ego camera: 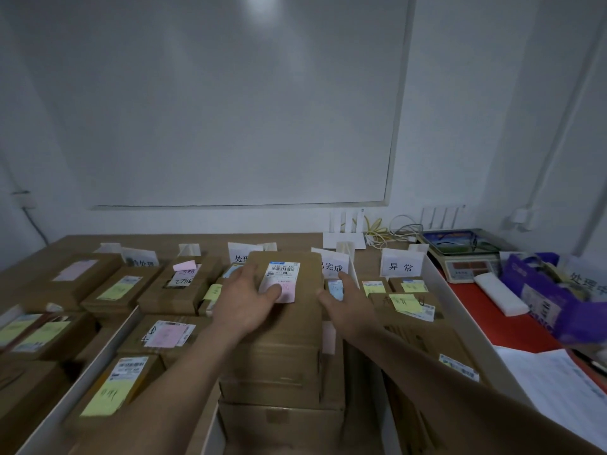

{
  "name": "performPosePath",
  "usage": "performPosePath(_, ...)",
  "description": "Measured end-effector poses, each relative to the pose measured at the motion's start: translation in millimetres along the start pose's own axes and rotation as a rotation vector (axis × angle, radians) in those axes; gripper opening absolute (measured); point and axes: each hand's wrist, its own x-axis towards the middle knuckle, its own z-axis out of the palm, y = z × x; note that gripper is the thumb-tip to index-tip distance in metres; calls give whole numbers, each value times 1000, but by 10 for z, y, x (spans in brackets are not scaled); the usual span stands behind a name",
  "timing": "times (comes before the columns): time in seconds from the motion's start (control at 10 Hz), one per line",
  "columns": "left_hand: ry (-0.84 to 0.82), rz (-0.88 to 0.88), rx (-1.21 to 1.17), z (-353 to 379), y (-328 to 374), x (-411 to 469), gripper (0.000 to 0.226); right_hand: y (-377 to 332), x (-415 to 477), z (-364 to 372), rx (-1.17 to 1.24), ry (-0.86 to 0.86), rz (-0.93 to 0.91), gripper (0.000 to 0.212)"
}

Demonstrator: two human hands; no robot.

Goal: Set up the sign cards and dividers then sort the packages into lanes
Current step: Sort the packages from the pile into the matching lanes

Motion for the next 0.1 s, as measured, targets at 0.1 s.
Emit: performPosePath(0.1,41,26,1,-4,99,-129,67,-31,-82,-127,22,17,-19,58)
